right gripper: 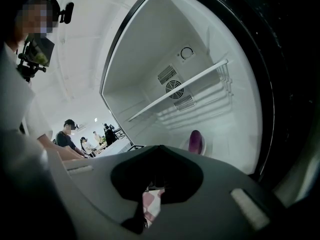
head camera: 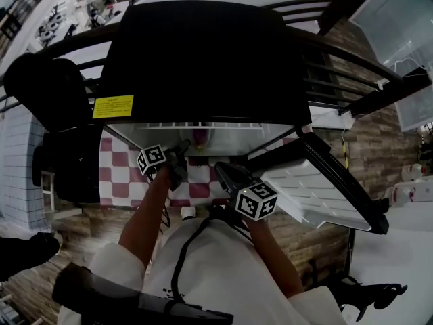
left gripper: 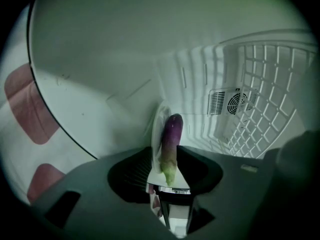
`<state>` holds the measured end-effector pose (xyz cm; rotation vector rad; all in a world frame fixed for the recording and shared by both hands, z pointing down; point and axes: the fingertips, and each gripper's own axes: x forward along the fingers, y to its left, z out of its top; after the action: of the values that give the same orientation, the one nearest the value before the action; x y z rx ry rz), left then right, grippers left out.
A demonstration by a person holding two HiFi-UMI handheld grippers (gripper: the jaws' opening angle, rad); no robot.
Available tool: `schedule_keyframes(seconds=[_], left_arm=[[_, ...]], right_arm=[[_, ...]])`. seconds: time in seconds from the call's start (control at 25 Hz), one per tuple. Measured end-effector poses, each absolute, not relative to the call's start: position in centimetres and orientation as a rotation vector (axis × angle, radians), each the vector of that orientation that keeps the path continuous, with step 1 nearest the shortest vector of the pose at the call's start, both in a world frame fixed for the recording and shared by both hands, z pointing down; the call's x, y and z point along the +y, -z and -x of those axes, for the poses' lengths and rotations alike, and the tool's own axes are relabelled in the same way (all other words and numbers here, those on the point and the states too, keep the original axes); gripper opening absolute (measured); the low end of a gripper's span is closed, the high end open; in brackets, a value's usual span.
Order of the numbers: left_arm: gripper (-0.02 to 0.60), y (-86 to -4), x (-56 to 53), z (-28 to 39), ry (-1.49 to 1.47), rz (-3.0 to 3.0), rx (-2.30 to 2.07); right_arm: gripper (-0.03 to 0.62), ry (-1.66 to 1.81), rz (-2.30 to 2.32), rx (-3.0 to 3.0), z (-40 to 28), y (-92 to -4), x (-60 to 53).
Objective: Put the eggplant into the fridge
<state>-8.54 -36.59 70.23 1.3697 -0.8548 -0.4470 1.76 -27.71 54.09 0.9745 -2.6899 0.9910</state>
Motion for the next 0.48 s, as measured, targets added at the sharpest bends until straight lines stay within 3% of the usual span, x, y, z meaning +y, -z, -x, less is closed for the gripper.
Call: schedule_keyframes(seconds=[0.48], left_arm=[[0.213,-68.0,-35.0,9.9,0.464,-1.391,-0.878]], right_arm=[[0.006,-0.988,-0.903,-2.739,-0.3,-53.6,-27.6]])
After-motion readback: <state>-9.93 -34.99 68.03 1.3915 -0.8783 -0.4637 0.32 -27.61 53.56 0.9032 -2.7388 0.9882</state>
